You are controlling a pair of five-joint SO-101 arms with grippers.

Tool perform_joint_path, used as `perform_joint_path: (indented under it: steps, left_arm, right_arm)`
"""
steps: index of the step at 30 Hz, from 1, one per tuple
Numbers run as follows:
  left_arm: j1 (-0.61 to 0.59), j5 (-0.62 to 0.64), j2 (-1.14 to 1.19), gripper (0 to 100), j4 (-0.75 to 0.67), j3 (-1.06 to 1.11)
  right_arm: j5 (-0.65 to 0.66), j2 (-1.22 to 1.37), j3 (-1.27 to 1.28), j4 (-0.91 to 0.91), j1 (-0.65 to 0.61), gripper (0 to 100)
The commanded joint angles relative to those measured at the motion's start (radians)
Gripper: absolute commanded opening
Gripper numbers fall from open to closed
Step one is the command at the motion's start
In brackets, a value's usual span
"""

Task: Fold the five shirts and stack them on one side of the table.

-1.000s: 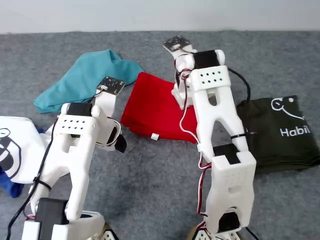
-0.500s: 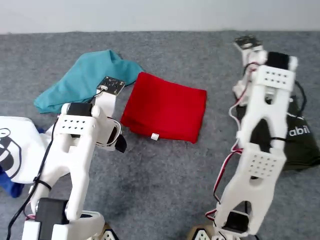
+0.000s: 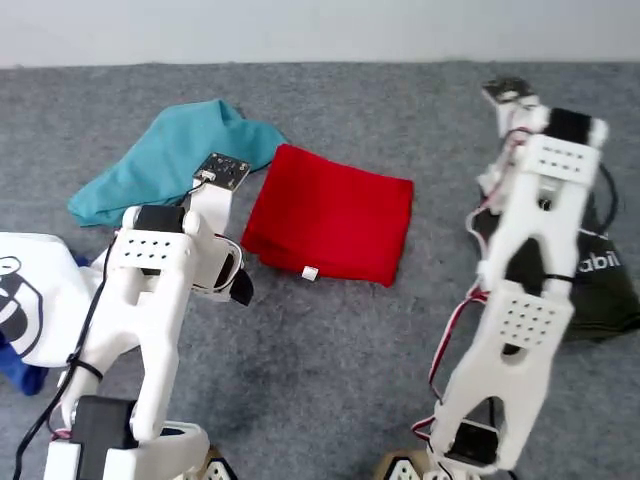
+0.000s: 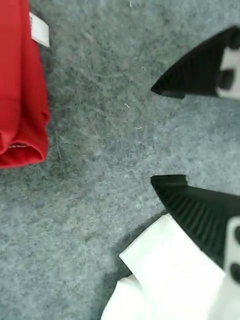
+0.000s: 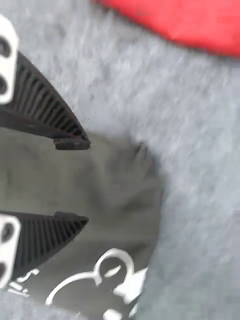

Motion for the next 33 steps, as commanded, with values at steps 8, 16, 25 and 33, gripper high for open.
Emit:
perform_joint_path:
  steps: [8, 16, 25, 33]
  left_arm:
    - [0.006, -0.011, -0.025, 24, 0.003, -0.001]
    - [0.006, -0.011, -0.025, 24, 0.003, -0.001]
    - [0.006, -0.011, -0.025, 24, 0.002, -0.001]
    - [0.006, -0.011, -0.025, 24, 0.002, -0.001]
  right_arm:
    - [0.017, -0.329, 0.373, 0.039, -0.394, 21.2]
    - [0.140, -0.240, 0.387, 0.028, -0.277, 21.1]
    - [0.321, -0.166, 0.336, -0.041, -0.005, 21.1]
    - [0.321, -0.166, 0.316, 0.002, 0.028, 21.1]
